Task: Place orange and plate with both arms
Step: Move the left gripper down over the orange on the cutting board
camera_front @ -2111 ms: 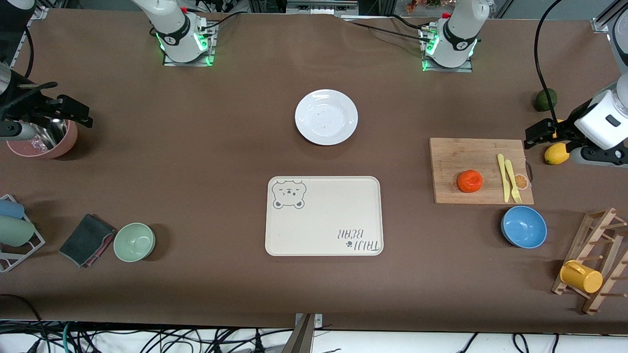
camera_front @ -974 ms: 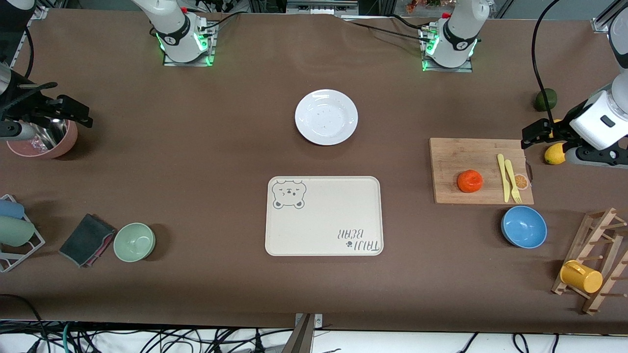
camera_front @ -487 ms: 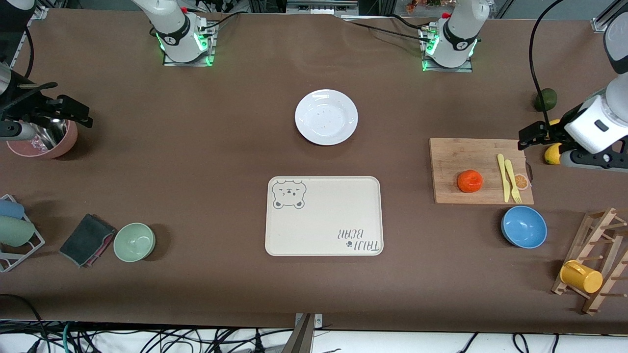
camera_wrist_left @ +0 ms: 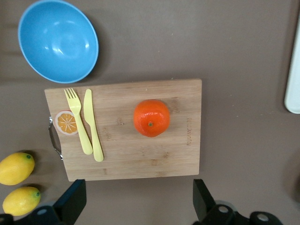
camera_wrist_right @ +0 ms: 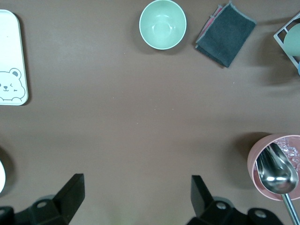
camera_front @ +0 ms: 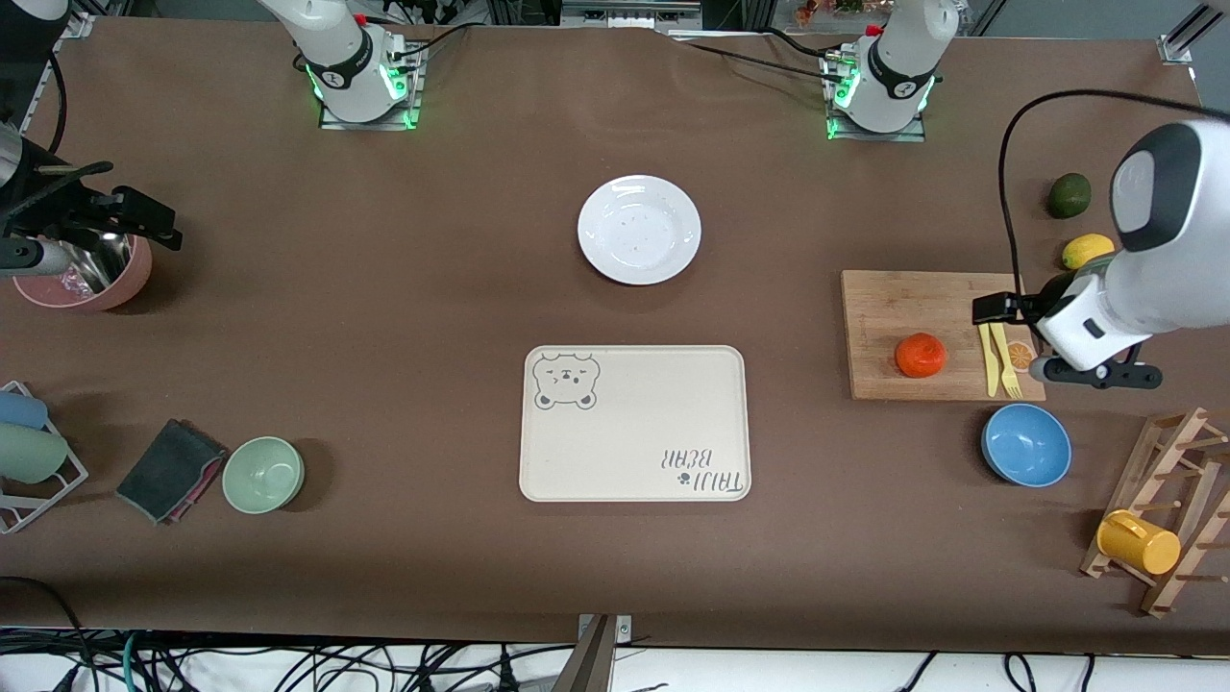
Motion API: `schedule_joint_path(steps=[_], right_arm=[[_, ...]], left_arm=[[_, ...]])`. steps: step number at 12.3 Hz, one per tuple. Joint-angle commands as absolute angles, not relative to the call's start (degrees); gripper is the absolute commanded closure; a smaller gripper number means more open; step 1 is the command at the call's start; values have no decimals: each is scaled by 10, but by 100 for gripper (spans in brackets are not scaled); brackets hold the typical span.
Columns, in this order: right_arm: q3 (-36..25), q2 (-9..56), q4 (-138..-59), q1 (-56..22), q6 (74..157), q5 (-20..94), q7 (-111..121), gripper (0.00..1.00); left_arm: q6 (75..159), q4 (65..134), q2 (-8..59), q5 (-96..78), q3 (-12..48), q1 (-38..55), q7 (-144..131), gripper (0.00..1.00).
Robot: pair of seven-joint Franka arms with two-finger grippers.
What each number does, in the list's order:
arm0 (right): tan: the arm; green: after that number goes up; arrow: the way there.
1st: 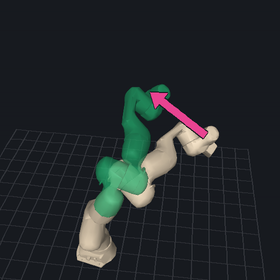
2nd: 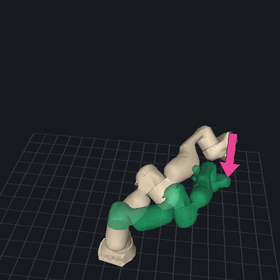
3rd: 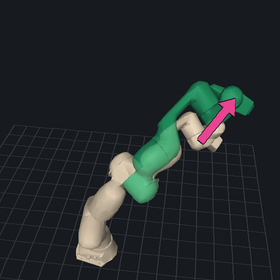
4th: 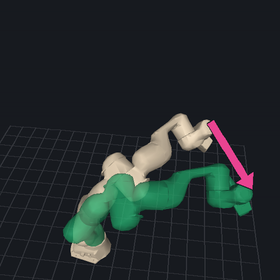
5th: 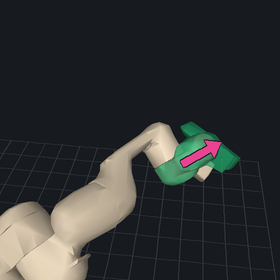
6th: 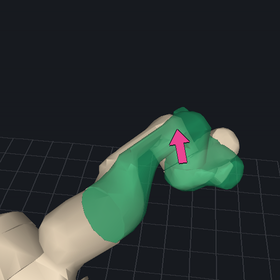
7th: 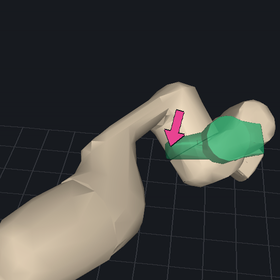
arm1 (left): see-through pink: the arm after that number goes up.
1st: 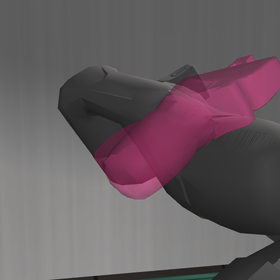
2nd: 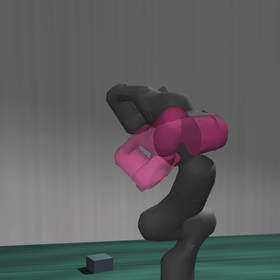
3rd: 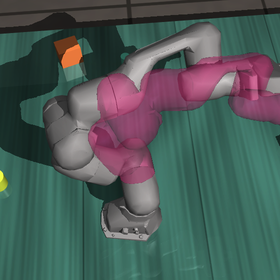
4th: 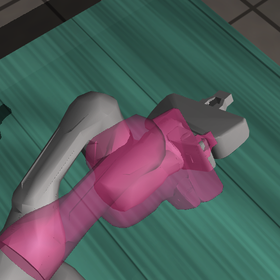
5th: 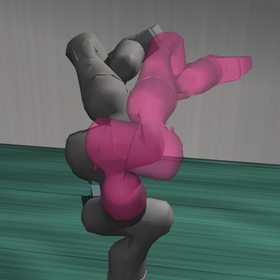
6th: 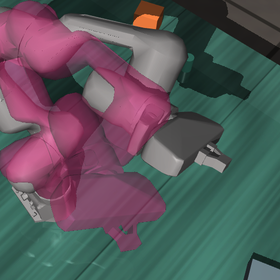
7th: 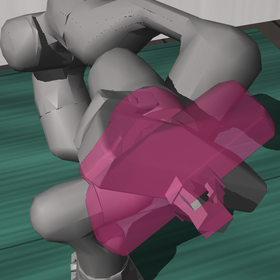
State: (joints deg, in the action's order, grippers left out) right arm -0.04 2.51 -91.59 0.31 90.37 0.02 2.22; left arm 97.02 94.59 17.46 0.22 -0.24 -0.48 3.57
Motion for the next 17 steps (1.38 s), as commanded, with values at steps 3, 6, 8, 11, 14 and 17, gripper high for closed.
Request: schedule_joint_path(steps=[3, 6, 8, 11, 14, 17], right_arm=[[5, 15, -925, 11, 901, 9, 25, 0], [6, 15, -925, 11, 901, 10, 25, 0], [6, 15, -925, 11, 901, 11, 24, 0], [6, 15, -925, 11, 901, 11, 24, 0], [6, 15, -925, 11, 901, 11, 24, 0], [10, 15, -925, 11, 901, 11, 24, 0]], left_arm=[[1073, 1025, 185, -21, -3, -14, 31, 0], [1152, 1083, 188, -21, -1, -10, 16, 0], [1218, 1129, 190, -21, -1, -7, 11, 0], [1300, 1186, 202, -21, 0, -7, 7, 0], [1315, 1188, 227, -29, 0, -7, 2, 0], [1326, 1187, 248, -35, 1, -6, 2, 0]])
